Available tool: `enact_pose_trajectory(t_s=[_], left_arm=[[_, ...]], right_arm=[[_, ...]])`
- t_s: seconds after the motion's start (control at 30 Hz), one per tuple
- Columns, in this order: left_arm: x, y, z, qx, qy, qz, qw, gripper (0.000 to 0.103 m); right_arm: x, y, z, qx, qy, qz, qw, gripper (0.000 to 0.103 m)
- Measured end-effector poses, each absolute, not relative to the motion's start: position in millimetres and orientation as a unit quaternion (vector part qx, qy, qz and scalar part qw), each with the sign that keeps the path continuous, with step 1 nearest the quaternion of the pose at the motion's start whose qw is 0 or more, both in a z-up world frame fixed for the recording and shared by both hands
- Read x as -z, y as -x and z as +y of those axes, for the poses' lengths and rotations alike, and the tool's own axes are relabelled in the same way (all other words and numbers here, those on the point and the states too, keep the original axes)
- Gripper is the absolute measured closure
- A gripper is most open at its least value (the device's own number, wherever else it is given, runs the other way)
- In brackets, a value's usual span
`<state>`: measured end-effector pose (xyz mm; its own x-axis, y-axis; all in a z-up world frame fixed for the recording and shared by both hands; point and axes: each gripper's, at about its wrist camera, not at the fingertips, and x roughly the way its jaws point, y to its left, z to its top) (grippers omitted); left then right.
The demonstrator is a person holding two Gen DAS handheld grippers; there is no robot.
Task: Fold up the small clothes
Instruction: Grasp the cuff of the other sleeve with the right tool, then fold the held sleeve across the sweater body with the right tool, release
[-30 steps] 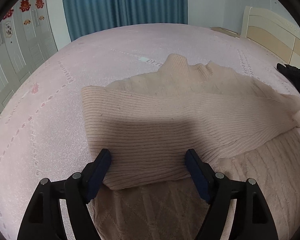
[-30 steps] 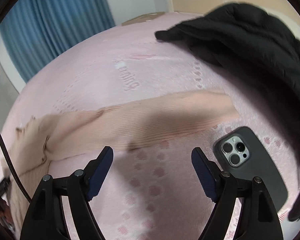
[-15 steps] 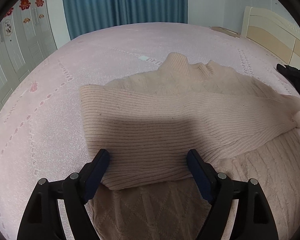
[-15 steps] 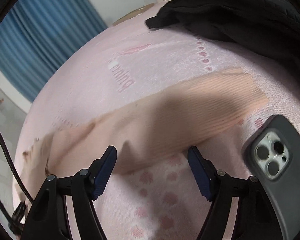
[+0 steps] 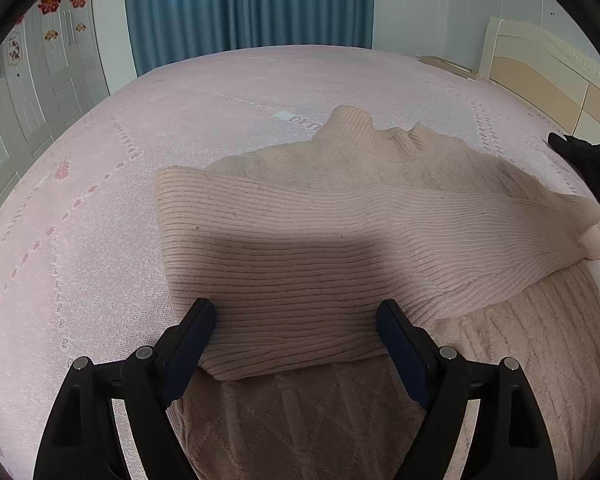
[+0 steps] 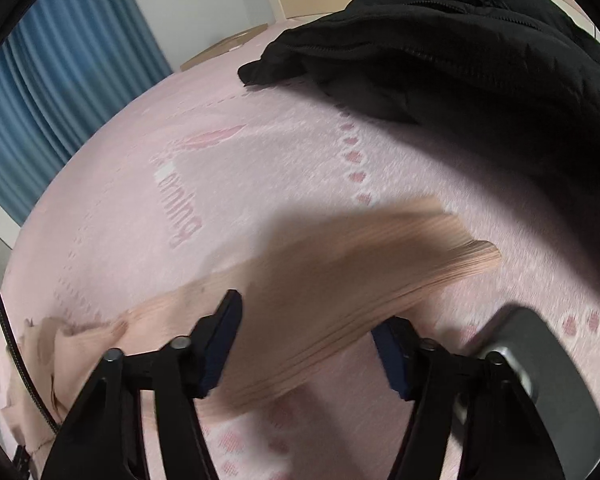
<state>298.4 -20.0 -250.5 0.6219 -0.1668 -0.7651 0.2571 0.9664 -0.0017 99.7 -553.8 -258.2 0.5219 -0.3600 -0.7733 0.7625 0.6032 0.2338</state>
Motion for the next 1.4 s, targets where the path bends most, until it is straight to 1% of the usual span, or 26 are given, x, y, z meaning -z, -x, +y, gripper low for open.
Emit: enact_pose_trajectory(t_s=[0.03,0.07,0.13,0.17,0.27,0.4,0.6,0.73,0.83,0.9,1.0,1.07,1.17,1.2,1.23,1.27,1.33,1.4], left_arm=[[250,-298,-20,0.119,-0.053,0.419,0.899,0.02],[250,-298,-19,0.12,-0.051,0.419,0.899,0.02],[250,-298,-19,0.122,-0.05,0.419,0.899,0.02],[250,-298,-19,0.123,-0.049,0.418,0.899,0.019],[249,-297,-18,0.126,-0.044,0.416,0.9,0.019],[243,-294,-13,0.135,-0.027,0.408,0.903,0.019],[219,-278,18,0.121,0.031,0.408,0.904,0.019],[192,-253,54,0.093,0.037,0.393,0.914,0.019],[178,-238,82,0.074,0.039,0.391,0.916,0.019],[172,-228,99,0.057,0.037,0.386,0.92,0.019],[171,-218,120,0.038,0.04,0.385,0.921,0.019],[174,-212,131,0.03,0.037,0.389,0.92,0.019],[181,-207,137,0.029,0.025,0.397,0.917,0.019],[184,-207,138,0.031,0.022,0.402,0.915,0.019],[186,-206,138,0.033,0.023,0.404,0.914,0.019],[187,-207,137,0.036,0.025,0.405,0.913,0.019],[190,-208,134,0.05,0.038,0.408,0.911,0.019],[193,-213,128,0.066,0.053,0.409,0.909,0.019]], right_arm=[[257,-100,-558,0.349,-0.28,0.352,0.822,0.058],[255,-99,-561,0.354,-0.275,0.353,0.821,0.064],[253,-96,-567,0.355,-0.266,0.351,0.825,0.087],[251,-95,-568,0.355,-0.261,0.35,0.827,0.095],[242,-94,-563,0.355,-0.234,0.346,0.837,0.097],[211,-99,-535,0.355,-0.176,0.336,0.854,0.097],[133,-124,-463,0.319,-0.09,0.305,0.893,0.097],[82,-150,-383,0.264,-0.036,0.272,0.925,0.097],[59,-179,-311,0.198,-0.005,0.255,0.946,0.097],[54,-197,-266,0.153,0.007,0.252,0.955,0.097],[62,-226,-188,0.067,0.018,0.267,0.961,0.097],[81,-241,-138,0.011,0.029,0.284,0.958,0.097],[117,-255,-95,-0.047,0.02,0.319,0.946,0.096],[130,-260,-90,-0.068,0.011,0.333,0.94,0.092],[144,-265,-86,-0.092,0.002,0.354,0.931,0.076],[157,-268,-82,-0.108,-0.003,0.375,0.921,0.063],[173,-267,-98,-0.107,-0.013,0.385,0.917,0.062],[174,-258,-116,-0.091,-0.017,0.384,0.919,0.059]])
